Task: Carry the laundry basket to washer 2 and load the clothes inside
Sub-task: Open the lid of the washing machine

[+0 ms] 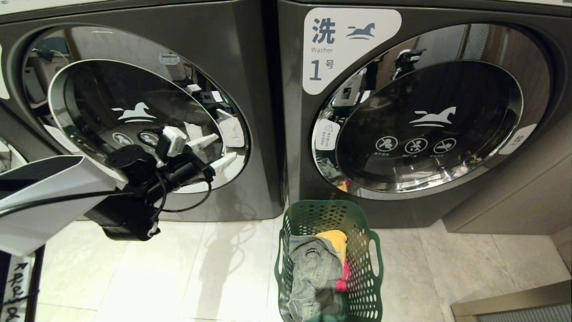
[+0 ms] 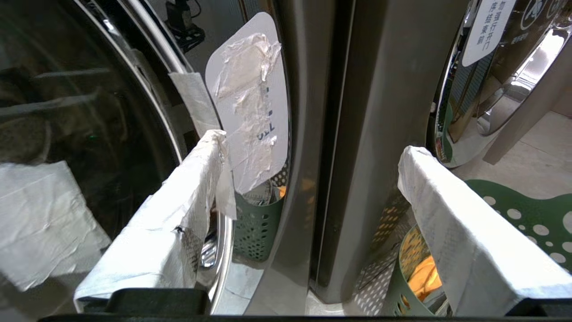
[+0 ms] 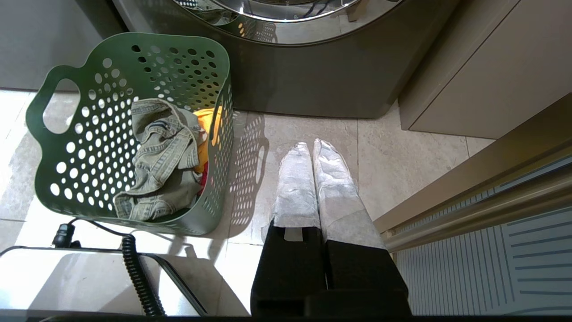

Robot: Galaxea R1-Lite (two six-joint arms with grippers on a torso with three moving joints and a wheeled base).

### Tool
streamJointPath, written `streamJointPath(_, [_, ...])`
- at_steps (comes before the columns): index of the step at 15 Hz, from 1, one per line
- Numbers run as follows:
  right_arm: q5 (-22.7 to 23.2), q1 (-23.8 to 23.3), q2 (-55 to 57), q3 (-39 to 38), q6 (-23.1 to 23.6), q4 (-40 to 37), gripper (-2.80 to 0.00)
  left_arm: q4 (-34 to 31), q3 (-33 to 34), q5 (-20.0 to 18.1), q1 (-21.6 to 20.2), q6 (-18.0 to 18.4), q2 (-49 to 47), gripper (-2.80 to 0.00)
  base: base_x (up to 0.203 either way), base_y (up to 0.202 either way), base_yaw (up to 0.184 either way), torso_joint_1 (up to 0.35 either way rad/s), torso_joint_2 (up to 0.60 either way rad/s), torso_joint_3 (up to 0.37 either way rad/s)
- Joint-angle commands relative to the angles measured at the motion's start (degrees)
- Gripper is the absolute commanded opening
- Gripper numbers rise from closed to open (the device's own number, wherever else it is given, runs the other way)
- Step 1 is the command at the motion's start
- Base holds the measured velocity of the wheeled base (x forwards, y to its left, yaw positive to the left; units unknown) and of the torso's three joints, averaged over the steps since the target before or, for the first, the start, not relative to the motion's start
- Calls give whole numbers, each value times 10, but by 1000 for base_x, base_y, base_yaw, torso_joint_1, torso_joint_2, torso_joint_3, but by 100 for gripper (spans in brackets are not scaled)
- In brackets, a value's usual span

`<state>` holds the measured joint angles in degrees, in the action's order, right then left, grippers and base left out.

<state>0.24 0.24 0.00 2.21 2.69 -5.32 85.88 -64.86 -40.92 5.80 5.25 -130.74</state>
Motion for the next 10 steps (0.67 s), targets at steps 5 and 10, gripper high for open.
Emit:
streamJointPath(5, [0,0,0,0,0,0,-280,-18,-61,16,10,2,-35,0,0,0,0,0,0,0])
streamJointPath(10, [0,0,1,0,0,0,-280,-27,-90,22,12,2,-55,0,0,0,0,0,0,0])
